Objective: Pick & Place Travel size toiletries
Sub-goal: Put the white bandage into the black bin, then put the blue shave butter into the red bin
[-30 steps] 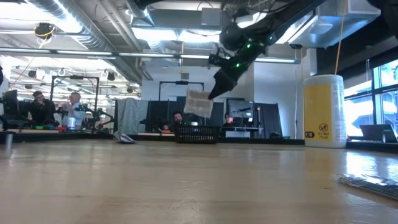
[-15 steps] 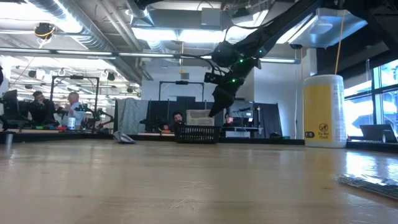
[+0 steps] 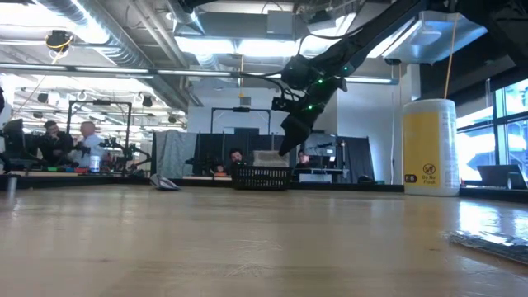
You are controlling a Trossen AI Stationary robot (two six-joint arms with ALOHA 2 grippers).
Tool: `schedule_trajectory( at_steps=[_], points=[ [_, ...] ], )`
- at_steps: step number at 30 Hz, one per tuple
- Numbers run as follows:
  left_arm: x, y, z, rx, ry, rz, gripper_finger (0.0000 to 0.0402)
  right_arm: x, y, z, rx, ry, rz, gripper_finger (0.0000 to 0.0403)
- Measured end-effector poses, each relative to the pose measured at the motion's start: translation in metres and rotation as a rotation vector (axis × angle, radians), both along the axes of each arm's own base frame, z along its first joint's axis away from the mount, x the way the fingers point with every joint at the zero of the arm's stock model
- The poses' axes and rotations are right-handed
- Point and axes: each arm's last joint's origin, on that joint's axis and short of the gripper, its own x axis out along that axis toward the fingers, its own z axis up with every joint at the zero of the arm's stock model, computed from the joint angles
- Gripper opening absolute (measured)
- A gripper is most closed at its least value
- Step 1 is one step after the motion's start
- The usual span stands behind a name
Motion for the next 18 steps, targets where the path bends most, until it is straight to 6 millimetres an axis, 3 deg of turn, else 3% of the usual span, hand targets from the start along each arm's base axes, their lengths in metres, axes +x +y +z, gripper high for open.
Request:
schedule_trajectory(
  at_steps=[11,18],
  points=[
    [0.0,0.0,0.0,0.0,0.0,0.0,0.0136,0.003,0.004,0.008,-0.14,0.04,-0.007,0.0191],
    [0.0,0.0,0.0,0.0,0.001,0.0,0.0134,0.009,0.02,0.022,-0.175,0.015,0.047,0.0192]
  ],
)
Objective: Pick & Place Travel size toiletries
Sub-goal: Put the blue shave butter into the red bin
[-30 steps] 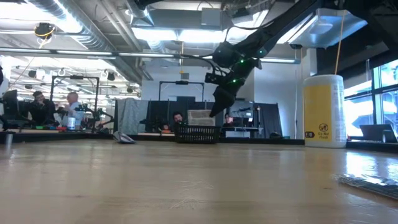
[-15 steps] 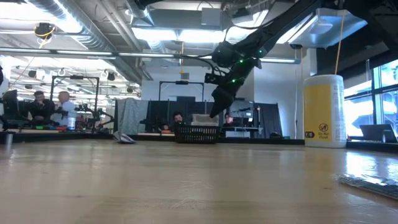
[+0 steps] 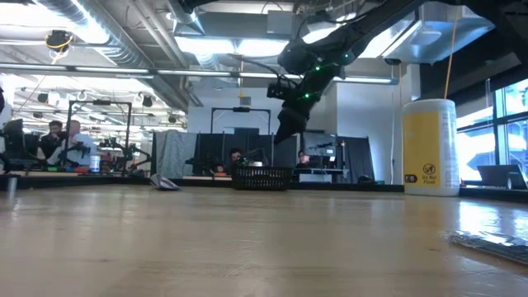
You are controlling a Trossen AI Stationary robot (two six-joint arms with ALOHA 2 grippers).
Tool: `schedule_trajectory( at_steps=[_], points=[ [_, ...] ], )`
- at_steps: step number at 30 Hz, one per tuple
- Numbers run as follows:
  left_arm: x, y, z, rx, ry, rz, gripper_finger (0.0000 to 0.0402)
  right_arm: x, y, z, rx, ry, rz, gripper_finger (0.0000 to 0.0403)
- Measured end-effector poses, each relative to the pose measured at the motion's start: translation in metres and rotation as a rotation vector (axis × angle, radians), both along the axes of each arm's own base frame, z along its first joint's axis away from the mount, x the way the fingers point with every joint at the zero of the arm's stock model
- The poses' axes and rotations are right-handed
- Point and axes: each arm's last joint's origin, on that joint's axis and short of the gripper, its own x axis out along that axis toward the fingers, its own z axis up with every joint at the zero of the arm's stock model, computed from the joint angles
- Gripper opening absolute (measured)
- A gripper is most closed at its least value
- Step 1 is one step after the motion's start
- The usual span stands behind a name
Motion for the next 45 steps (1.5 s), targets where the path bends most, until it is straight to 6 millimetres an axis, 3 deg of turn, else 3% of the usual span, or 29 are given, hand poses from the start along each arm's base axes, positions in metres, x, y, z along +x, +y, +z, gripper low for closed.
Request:
schedule_trajectory(
  at_steps=[7,17,25,31,35,39,45],
  points=[
    [0.0,0.0,-0.001,0.0,0.006,0.0,0.0136,0.002,0.021,0.013,0.027,-0.011,0.013,0.0131],
    [-0.001,0.0,-0.005,-0.073,0.038,0.01,0.0136,-0.023,0.094,0.066,0.154,0.019,0.033,0.0009],
    [-0.001,0.0,-0.006,-0.079,0.04,0.01,0.0135,-0.069,0.15,0.115,0.251,0.006,0.028,0.0027],
    [0.002,-0.001,-0.017,-0.147,0.122,0.008,0.0135,-0.102,0.18,0.141,0.303,-0.035,0.034,0.0004],
    [0.001,-0.001,-0.023,-0.108,0.183,0.007,0.0134,-0.118,0.195,0.151,0.309,-0.053,0.03,0.0014],
    [-0.006,0.004,-0.039,-0.098,0.357,0.075,0.0136,-0.125,0.203,0.155,0.286,-0.061,0.01,0.0015],
    [-0.019,0.039,-0.047,-0.292,0.527,0.328,0.0129,-0.125,0.207,0.155,0.284,-0.05,0.026,0.0006]
  ],
)
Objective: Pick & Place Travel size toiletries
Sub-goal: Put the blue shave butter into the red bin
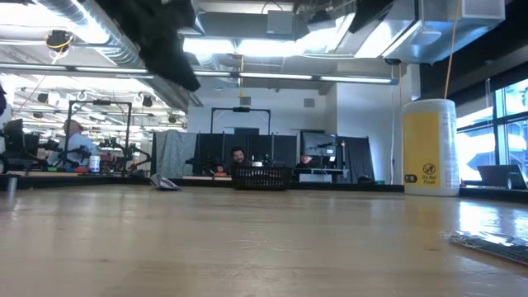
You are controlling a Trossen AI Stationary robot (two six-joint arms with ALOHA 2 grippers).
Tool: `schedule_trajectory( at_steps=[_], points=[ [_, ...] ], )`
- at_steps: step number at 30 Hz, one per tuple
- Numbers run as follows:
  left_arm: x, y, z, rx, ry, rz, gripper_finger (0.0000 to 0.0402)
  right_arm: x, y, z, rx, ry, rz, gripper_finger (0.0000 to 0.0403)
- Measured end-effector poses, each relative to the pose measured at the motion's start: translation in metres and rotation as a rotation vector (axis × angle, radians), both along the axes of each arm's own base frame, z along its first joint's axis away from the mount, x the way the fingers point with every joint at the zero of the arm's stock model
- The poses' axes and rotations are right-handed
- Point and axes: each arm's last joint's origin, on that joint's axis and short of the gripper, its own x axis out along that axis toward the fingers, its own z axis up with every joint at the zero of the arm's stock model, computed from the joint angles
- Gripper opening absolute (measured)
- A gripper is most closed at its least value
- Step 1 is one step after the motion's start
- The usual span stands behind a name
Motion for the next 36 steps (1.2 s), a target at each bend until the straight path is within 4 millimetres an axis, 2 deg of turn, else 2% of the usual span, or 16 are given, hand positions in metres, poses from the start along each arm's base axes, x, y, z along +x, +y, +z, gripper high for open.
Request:
schedule_trajectory(
  at_steps=[4,7,13,15,20,23,25,28,31,36],
  points=[
    [-0.006,0.026,-0.001,-0.025,0.025,0.129,0.0126,0.001,-0.001,0.0,-0.017,-0.001,-0.022,0.0018],
    [-0.012,0.04,-0.005,0.035,0.128,0.11,0.0134,0.001,-0.001,0.0,-0.026,-0.001,-0.021,0.0016],
    [-0.025,0.067,-0.024,0.035,0.37,0.14,0.0185,0.001,-0.001,0.0,-0.029,-0.001,-0.02,0.0005],
    [-0.026,0.076,-0.029,0.095,0.447,0.146,0.02,0.001,-0.001,0.0,-0.028,-0.001,-0.02,0.0011],
    [-0.025,0.093,-0.033,0.264,0.569,0.19,0.0213,0.001,-0.001,0.0,-0.025,-0.002,-0.024,0.002],
    [-0.023,0.096,-0.035,0.248,0.545,0.244,0.0214,0.001,-0.001,0.0,-0.028,-0.001,-0.02,0.0012],
    [-0.019,0.098,-0.037,0.221,0.52,0.169,0.0214,0.001,-0.001,0.0,-0.028,-0.001,-0.02,0.0005],
    [-0.016,0.097,-0.042,0.197,0.553,-0.069,0.0214,0.001,-0.001,0.0,-0.028,-0.001,-0.02,0.0005],
    [-0.017,0.095,-0.05,0.198,0.654,-0.24,0.0214,0.001,-0.001,0.0,-0.024,-0.003,-0.026,0.0015],
    [-0.022,0.1,-0.064,0.253,0.889,-0.301,0.0214,0.001,-0.001,0.0,-0.021,-0.006,-0.028,0.0019]
  ],
)
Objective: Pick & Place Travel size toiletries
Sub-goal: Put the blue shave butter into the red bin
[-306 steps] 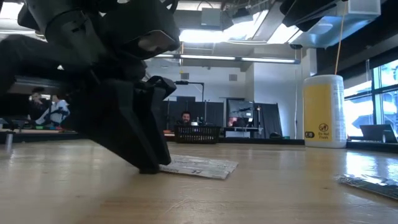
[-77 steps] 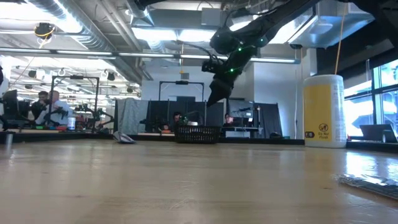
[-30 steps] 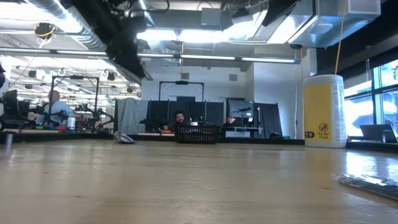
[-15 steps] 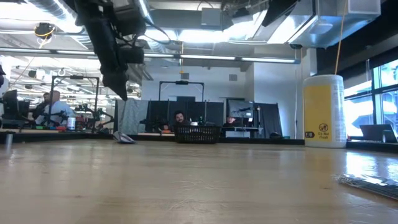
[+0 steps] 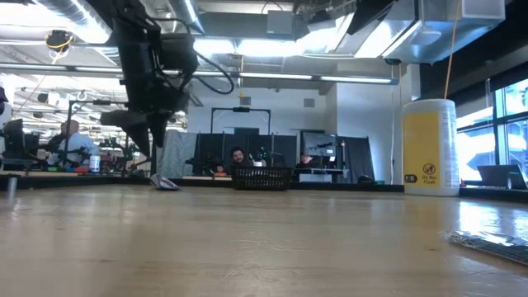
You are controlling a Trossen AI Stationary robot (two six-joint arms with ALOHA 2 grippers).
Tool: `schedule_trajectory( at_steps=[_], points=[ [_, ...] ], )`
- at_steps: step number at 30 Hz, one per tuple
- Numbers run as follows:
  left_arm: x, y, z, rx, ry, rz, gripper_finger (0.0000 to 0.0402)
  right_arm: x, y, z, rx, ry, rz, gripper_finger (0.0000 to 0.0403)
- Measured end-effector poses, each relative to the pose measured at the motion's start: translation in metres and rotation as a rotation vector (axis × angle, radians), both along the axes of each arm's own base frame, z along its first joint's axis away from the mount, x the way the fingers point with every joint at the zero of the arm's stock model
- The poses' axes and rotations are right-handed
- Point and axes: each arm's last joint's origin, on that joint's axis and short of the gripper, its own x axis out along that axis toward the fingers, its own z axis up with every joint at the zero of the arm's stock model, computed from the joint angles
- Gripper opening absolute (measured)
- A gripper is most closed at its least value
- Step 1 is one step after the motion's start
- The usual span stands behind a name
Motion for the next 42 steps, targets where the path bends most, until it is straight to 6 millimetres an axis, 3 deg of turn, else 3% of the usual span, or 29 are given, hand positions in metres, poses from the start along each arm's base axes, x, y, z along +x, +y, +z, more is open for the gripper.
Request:
schedule_trajectory(
  at_steps=[9,22,35,42],
  points=[
    [-0.003,0.011,-0.009,-0.024,0.069,-0.03,0.0214,0.002,0.0,0.002,0.014,-0.031,-0.005,0.001],
    [-0.014,0.031,-0.013,-0.075,0.128,-0.145,0.0211,0.002,0.0,0.001,0.029,-0.037,-0.021,0.0038],
    [-0.004,0.058,-0.054,-0.082,0.234,-0.18,0.021,0.004,0.0,0.002,0.028,-0.051,-0.018,0.0037],
    [0.001,0.069,-0.055,-0.065,0.206,-0.186,0.021,0.004,0.0,0.002,0.014,-0.046,-0.004,0.0018]
  ],
)
